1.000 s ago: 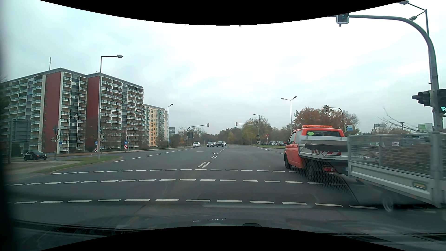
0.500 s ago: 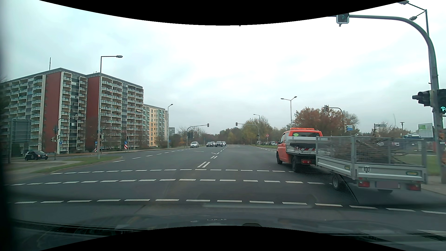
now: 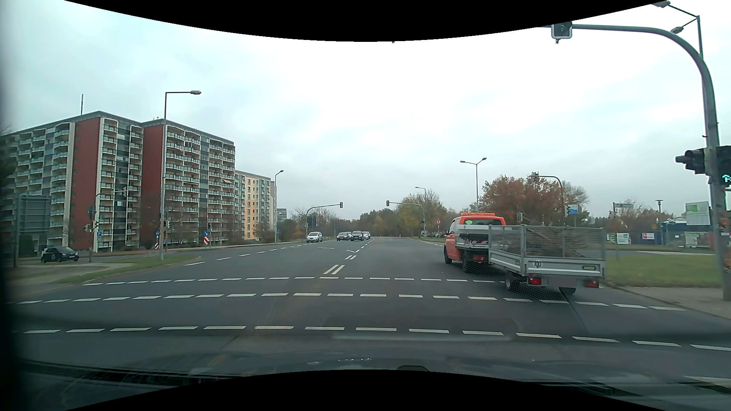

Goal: Follow the waypoints while adhering to traffic rules and regulations

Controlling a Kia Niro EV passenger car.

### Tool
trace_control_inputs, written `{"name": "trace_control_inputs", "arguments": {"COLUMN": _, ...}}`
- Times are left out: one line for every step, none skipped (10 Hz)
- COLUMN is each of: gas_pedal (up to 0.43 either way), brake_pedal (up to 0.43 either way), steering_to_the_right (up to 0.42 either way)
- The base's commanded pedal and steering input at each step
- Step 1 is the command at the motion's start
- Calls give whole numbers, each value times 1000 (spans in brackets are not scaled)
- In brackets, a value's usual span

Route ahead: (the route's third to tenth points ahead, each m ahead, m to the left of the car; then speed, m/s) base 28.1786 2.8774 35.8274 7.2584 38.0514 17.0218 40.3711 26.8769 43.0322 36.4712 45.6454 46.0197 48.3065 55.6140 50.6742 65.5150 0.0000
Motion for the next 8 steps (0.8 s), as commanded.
{"name": "trace_control_inputs", "arguments": {"gas_pedal": 0, "brake_pedal": 402, "steering_to_the_right": -2}}
{"name": "trace_control_inputs", "arguments": {"gas_pedal": 0, "brake_pedal": 409, "steering_to_the_right": -3}}
{"name": "trace_control_inputs", "arguments": {"gas_pedal": 0, "brake_pedal": 409, "steering_to_the_right": -3}}
{"name": "trace_control_inputs", "arguments": {"gas_pedal": 0, "brake_pedal": 409, "steering_to_the_right": -2}}
{"name": "trace_control_inputs", "arguments": {"gas_pedal": 0, "brake_pedal": 409, "steering_to_the_right": -3}}
{"name": "trace_control_inputs", "arguments": {"gas_pedal": 0, "brake_pedal": 409, "steering_to_the_right": -2}}
{"name": "trace_control_inputs", "arguments": {"gas_pedal": 0, "brake_pedal": 409, "steering_to_the_right": -2}}
{"name": "trace_control_inputs", "arguments": {"gas_pedal": 0, "brake_pedal": 409, "steering_to_the_right": -2}}
